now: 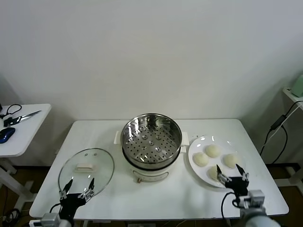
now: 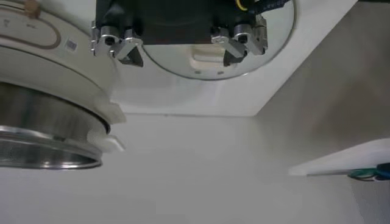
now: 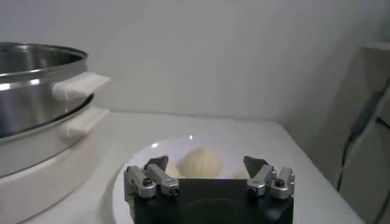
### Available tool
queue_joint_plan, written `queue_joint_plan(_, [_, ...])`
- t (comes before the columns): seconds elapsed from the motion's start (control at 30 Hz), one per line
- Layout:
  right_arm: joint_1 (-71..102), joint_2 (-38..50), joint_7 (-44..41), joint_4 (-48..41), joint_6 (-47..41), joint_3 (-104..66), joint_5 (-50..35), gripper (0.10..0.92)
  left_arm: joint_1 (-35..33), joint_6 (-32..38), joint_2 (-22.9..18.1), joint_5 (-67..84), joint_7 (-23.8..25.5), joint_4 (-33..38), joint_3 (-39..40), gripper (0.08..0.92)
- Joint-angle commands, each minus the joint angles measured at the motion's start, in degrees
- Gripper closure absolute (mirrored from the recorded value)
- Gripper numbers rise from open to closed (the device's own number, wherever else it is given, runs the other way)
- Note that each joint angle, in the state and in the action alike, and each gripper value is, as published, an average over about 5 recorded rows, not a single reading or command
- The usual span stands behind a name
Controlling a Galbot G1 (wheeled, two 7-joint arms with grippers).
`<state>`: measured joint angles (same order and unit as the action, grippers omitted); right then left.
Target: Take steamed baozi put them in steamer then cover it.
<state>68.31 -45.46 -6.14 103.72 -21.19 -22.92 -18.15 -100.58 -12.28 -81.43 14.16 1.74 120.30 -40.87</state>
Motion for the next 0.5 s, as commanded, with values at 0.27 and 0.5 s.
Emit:
queue_joint_plan(0.27, [-60.2,25.2,-50.7,-28.7,19.2,47.9,17.4,0.203,-2.1,1.3,-0.1,-1.3,0.5,1.7,1.5,0.177])
queue_joint_plan(0.5, [-95.7,15.0,-62.7,-39.0,23.9,87.6,13.3,0.203,-2.7,1.6,0.1,-1.7,0.9,1.8,1.9,0.177])
